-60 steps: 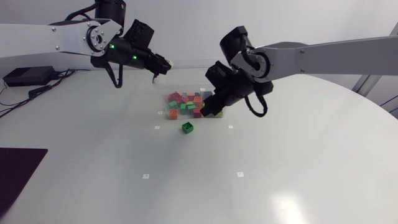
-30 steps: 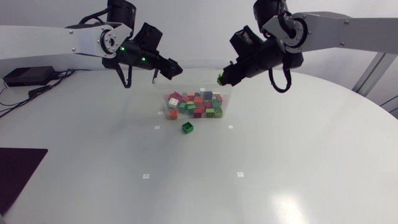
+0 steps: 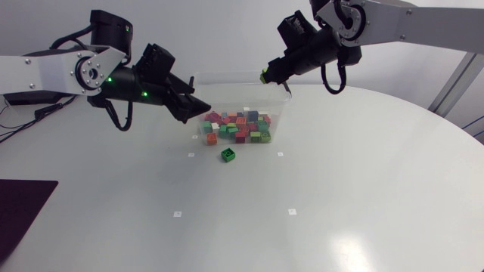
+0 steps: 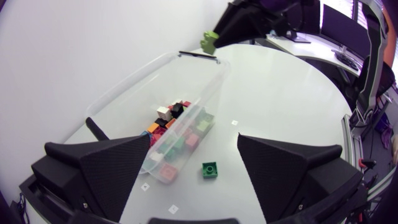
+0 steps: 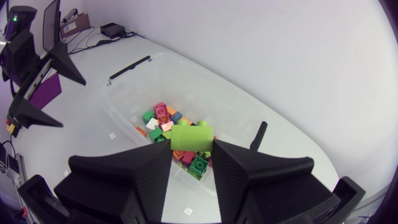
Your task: Place the duplo bricks in the container
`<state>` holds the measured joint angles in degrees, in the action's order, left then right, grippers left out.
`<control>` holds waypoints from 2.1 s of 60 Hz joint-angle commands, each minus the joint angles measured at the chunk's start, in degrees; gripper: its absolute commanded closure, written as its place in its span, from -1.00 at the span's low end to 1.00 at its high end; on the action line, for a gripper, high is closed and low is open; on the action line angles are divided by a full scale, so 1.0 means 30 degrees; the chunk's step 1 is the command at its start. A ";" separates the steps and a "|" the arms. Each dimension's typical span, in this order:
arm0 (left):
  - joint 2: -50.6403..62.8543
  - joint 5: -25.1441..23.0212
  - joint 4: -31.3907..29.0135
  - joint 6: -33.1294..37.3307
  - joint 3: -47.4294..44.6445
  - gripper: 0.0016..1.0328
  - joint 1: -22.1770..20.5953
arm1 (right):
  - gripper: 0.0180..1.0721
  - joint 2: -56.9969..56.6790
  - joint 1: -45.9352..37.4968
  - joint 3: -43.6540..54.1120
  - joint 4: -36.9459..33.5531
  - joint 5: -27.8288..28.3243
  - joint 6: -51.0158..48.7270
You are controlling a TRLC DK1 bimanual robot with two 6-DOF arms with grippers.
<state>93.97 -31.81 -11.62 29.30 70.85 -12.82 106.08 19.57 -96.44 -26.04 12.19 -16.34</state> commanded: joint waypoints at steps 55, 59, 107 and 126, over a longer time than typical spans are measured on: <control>0.7377 -0.1056 0.6450 0.1513 -0.3372 -0.89 -0.1498 | -0.87 0.2432 -0.0167 -0.0782 0.3173 0.0245 -0.0384; 0.7816 -0.0851 0.7095 0.1161 -0.3372 -0.89 -0.1586 | -0.88 0.1612 -0.0167 0.0156 0.3583 0.0245 -0.0384; 1.0482 0.1200 1.0113 -0.1329 -0.1761 -0.77 -0.2700 | -0.88 -1.0048 -0.1690 1.3310 0.7743 0.1124 -0.0325; 1.0541 0.1522 1.0288 -0.1827 -0.1732 0.02 -0.2846 | -0.88 -1.3857 -0.2774 1.6796 0.8827 0.0538 -0.0325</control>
<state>123.83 -27.94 18.17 25.43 64.58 -20.82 68.01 12.05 -49.76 -1.02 14.76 -16.75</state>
